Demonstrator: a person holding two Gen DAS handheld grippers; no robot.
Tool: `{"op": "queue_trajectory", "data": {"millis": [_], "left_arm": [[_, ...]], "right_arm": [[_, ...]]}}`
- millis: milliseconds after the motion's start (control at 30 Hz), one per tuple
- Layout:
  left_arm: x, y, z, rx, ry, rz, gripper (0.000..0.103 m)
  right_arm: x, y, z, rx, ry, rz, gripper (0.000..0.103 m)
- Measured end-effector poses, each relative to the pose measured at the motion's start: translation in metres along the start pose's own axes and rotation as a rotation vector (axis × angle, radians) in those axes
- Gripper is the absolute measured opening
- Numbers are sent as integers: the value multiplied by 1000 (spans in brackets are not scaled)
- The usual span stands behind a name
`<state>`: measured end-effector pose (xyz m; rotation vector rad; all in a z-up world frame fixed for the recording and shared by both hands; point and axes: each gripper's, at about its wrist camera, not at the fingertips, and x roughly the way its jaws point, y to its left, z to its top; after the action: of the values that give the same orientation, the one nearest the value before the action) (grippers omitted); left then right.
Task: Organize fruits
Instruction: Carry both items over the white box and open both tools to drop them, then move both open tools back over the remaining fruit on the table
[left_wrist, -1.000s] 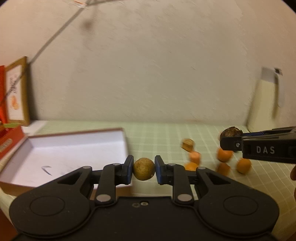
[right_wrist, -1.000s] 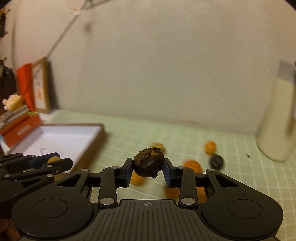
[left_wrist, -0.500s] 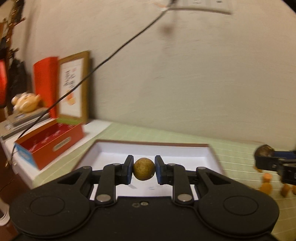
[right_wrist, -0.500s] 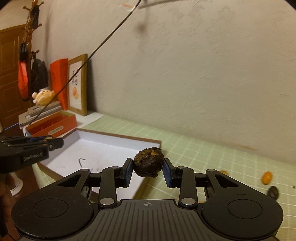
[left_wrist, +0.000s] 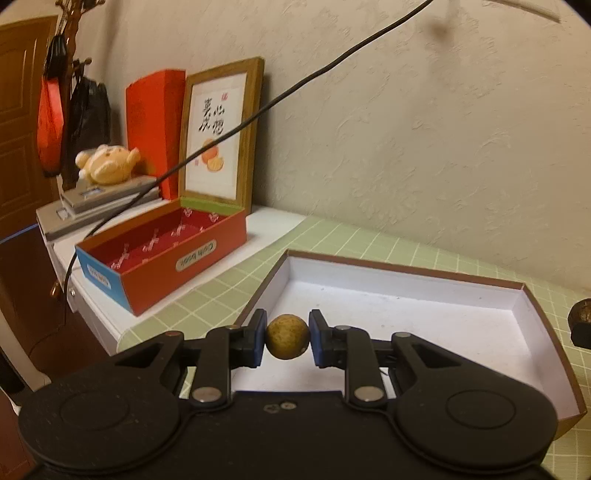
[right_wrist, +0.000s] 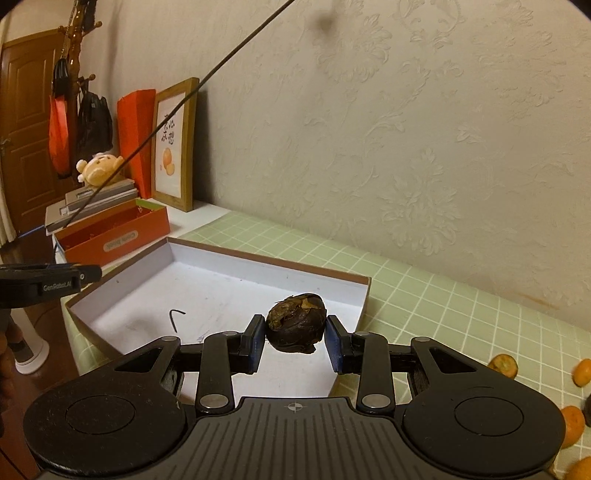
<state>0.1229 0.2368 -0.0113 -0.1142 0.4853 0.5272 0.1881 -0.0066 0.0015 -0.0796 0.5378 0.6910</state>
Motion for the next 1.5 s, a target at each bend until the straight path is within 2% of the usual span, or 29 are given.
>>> {"op": "queue_trajectory", "data": {"millis": [133,167,200,233,267,300,367,700,1000,1133,1200,1300,1433,1500], "left_arm": [[0,1,-2,11,5,4,15],[0,1,-2,13,4,5,20],[0,1,-3,13,4,8,44],[-1,0,-4,6,-3,16,67],[-5,0,-6,1,-26,29,94],[-11,-1,-8,10,-70,44,97],[-17,-4,-9,46,-98,41,97],[-23,-3,-6,51,-95,36,97],[-68,-27,-3,49,-168,-75,97],[-89,-49,-3,59,-216,-130,97],[-98,-61,-5,75,-239,-155,97],[-108,-76,-10,93,-260,-198,97],[-116,-91,-17,84,-260,-236,97],[-122,-95,-20,57,-274,-260,97]], "right_arm": [[13,-1,1,8,9,3,35],[15,-2,2,14,7,9,35],[18,-2,2,20,6,22,36],[22,-3,3,26,8,44,46],[27,-2,3,28,22,45,71],[30,0,2,23,25,26,103],[23,4,-3,3,-76,-4,103],[20,4,0,1,-62,-16,103],[-36,-6,-5,-26,-131,-63,103],[-65,-18,-17,-17,-157,-126,103],[-82,-26,-33,-17,-171,-187,103],[-106,-40,-48,8,-144,-259,103],[-137,-57,-54,59,-220,-327,103],[-144,-67,-57,87,-224,-359,103]]}}
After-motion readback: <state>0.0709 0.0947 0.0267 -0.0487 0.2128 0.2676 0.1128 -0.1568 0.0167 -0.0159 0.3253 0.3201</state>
